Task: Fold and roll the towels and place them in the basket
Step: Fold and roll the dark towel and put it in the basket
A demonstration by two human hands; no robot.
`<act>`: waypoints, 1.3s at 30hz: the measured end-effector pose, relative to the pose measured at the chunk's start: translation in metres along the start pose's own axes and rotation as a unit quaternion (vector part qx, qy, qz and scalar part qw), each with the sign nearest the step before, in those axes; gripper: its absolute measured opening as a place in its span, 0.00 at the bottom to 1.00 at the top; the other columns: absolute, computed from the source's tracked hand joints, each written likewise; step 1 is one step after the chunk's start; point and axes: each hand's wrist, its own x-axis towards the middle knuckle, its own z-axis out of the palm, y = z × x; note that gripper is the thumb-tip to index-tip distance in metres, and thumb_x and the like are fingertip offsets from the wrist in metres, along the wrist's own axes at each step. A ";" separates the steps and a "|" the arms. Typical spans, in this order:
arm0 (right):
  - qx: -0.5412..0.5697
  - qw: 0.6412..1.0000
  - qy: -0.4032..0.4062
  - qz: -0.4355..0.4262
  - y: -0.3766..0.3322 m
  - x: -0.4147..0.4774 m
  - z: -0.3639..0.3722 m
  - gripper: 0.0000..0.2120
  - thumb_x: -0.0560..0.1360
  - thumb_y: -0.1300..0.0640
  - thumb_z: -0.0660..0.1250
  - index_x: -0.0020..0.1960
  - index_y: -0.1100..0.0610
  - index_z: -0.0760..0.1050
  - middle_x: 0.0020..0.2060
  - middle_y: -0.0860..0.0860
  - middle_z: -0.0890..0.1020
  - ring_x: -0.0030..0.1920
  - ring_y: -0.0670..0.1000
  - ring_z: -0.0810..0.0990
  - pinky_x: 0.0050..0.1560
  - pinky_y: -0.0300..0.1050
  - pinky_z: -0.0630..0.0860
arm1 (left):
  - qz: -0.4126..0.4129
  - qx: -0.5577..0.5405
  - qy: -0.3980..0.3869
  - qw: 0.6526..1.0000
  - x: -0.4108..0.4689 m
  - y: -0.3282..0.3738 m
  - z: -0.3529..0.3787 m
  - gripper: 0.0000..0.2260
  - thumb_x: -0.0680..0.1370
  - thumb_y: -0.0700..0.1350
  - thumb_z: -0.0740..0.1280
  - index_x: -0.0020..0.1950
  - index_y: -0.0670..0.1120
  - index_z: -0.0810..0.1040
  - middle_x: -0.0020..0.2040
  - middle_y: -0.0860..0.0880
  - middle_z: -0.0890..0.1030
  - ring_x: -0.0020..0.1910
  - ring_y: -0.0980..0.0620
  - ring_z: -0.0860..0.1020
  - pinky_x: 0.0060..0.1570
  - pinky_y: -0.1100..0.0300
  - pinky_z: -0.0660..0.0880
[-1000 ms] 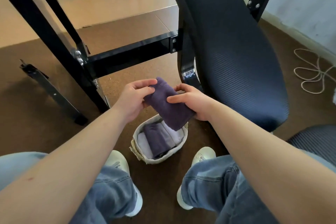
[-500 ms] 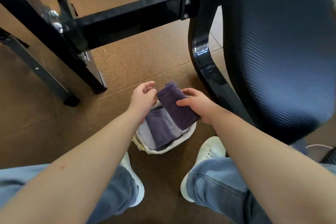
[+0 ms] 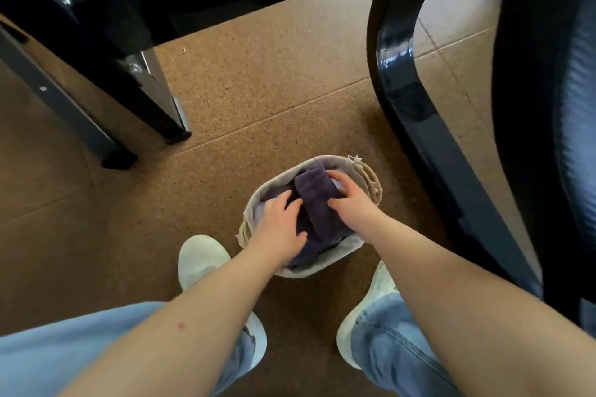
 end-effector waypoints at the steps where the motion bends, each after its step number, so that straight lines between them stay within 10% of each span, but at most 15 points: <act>1: -0.011 1.000 0.000 0.001 0.004 0.003 0.002 0.26 0.81 0.61 0.64 0.75 0.39 0.67 0.68 0.48 0.74 0.70 0.53 0.70 0.71 0.53 0.69 | -0.004 0.011 -0.005 1.000 0.001 -0.004 0.003 0.33 0.80 0.54 0.67 0.82 0.50 0.58 0.83 0.47 0.56 0.80 0.45 0.55 0.79 0.50 0.52; 9: -0.289 0.949 0.059 -0.109 0.015 0.003 0.009 0.33 0.82 0.54 0.60 0.81 0.38 0.50 0.81 0.50 0.57 0.78 0.57 0.61 0.74 0.54 0.64 | 0.008 0.081 -0.009 0.997 0.005 -0.013 0.017 0.38 0.80 0.61 0.65 0.84 0.50 0.51 0.83 0.45 0.50 0.81 0.42 0.50 0.80 0.47 0.50; 16: -0.588 0.770 -0.081 -0.233 0.021 0.002 0.007 0.39 0.79 0.44 0.64 0.83 0.41 0.47 0.83 0.46 0.40 0.81 0.60 0.33 0.78 0.68 0.49 | 0.010 0.158 0.016 0.987 0.007 -0.014 0.027 0.43 0.78 0.63 0.67 0.83 0.47 0.49 0.84 0.43 0.50 0.80 0.43 0.54 0.80 0.47 0.55; 24: -0.613 0.769 -0.108 -0.143 0.021 0.021 0.014 0.43 0.79 0.41 0.66 0.82 0.36 0.40 0.82 0.44 0.35 0.81 0.56 0.30 0.75 0.77 0.44 | -0.019 0.153 0.017 0.988 0.013 -0.018 0.031 0.48 0.75 0.66 0.69 0.84 0.47 0.48 0.84 0.44 0.50 0.81 0.43 0.53 0.78 0.46 0.59; 32: -0.581 0.793 -0.133 -0.130 0.024 0.011 0.005 0.43 0.80 0.43 0.64 0.82 0.38 0.36 0.82 0.44 0.33 0.81 0.57 0.30 0.74 0.64 0.67 | -0.024 0.162 0.010 0.986 0.014 -0.017 0.034 0.52 0.72 0.71 0.69 0.84 0.50 0.45 0.84 0.46 0.47 0.81 0.42 0.51 0.78 0.45 0.58; 39: -0.613 0.764 -0.147 -0.141 0.014 0.028 0.014 0.45 0.78 0.41 0.66 0.81 0.37 0.37 0.81 0.43 0.33 0.80 0.58 0.30 0.71 0.67 0.67 | -0.027 0.179 -0.004 0.984 0.017 -0.015 0.027 0.53 0.71 0.72 0.69 0.84 0.50 0.45 0.83 0.46 0.47 0.79 0.41 0.53 0.77 0.44 0.58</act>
